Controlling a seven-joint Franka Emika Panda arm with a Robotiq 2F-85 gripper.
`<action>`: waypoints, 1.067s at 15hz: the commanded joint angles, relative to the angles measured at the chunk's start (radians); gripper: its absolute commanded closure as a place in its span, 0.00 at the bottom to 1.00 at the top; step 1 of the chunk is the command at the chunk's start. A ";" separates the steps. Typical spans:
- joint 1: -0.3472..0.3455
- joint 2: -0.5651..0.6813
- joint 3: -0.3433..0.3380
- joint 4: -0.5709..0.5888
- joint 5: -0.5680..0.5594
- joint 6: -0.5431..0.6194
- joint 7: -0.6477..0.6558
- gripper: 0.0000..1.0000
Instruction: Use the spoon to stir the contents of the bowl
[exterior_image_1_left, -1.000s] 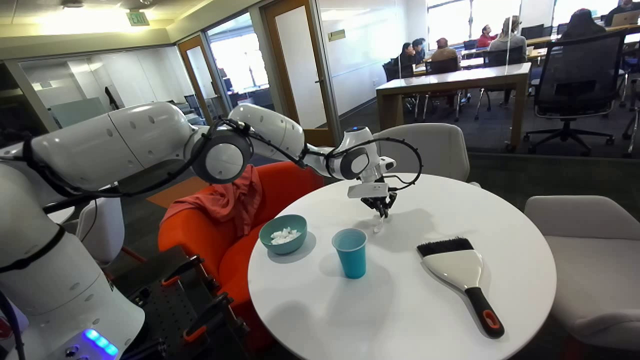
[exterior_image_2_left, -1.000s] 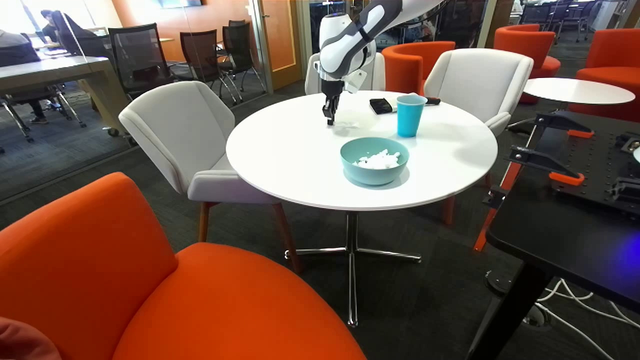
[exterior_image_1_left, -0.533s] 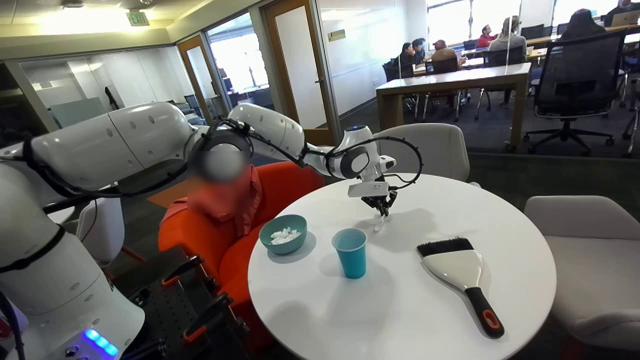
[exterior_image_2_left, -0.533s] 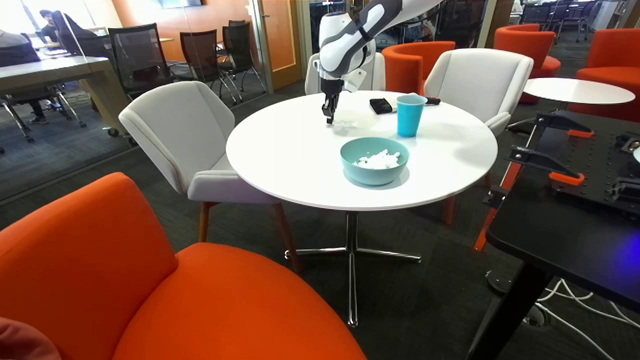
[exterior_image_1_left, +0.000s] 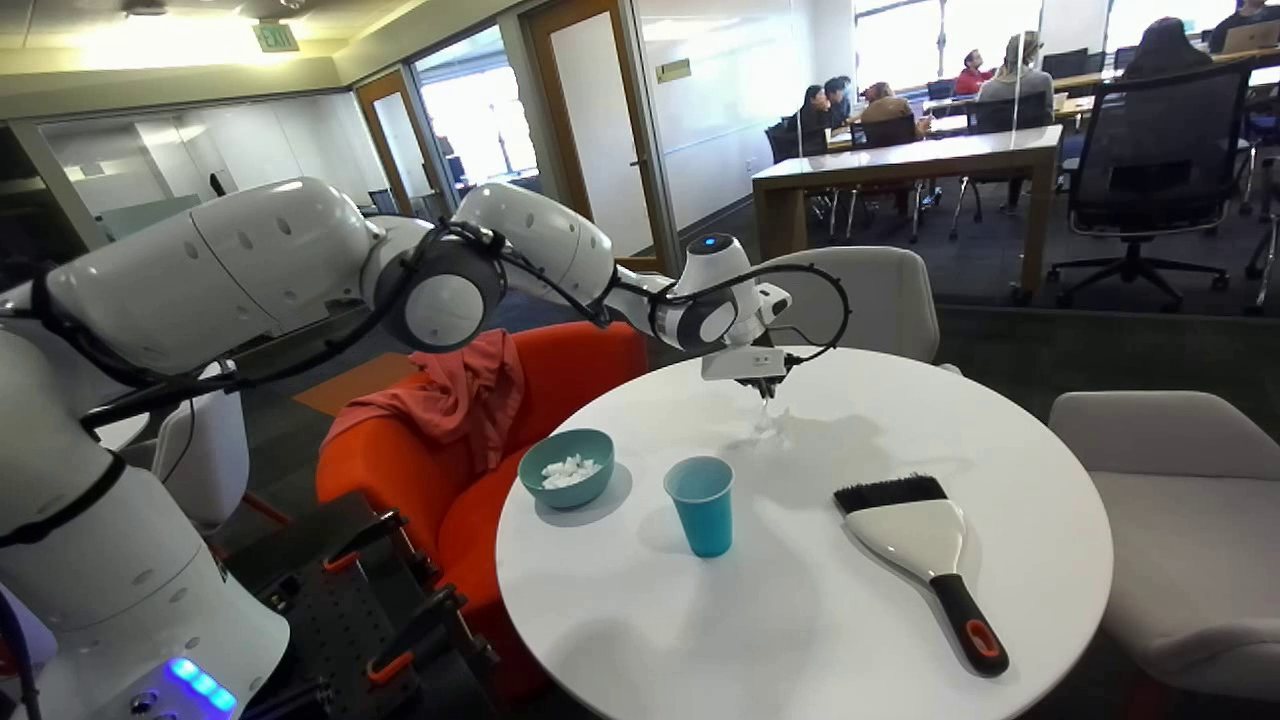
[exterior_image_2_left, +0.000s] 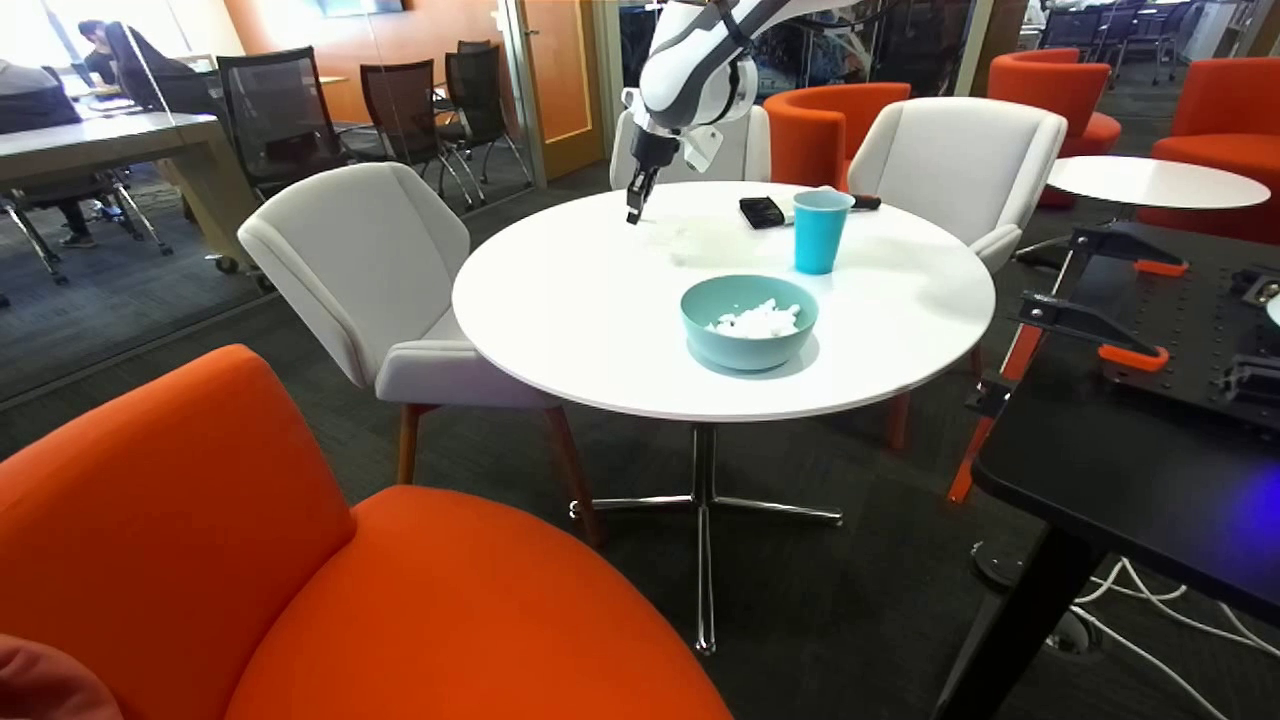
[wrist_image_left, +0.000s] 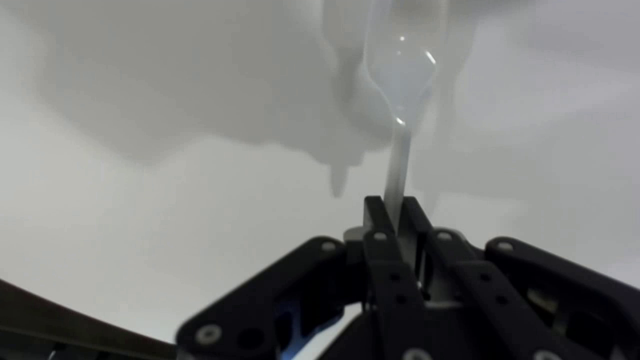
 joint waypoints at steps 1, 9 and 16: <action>-0.096 -0.129 0.107 -0.237 0.015 0.136 -0.116 0.97; -0.291 -0.273 0.288 -0.557 0.029 0.252 -0.296 0.97; -0.270 -0.232 0.270 -0.498 0.040 0.222 -0.300 0.89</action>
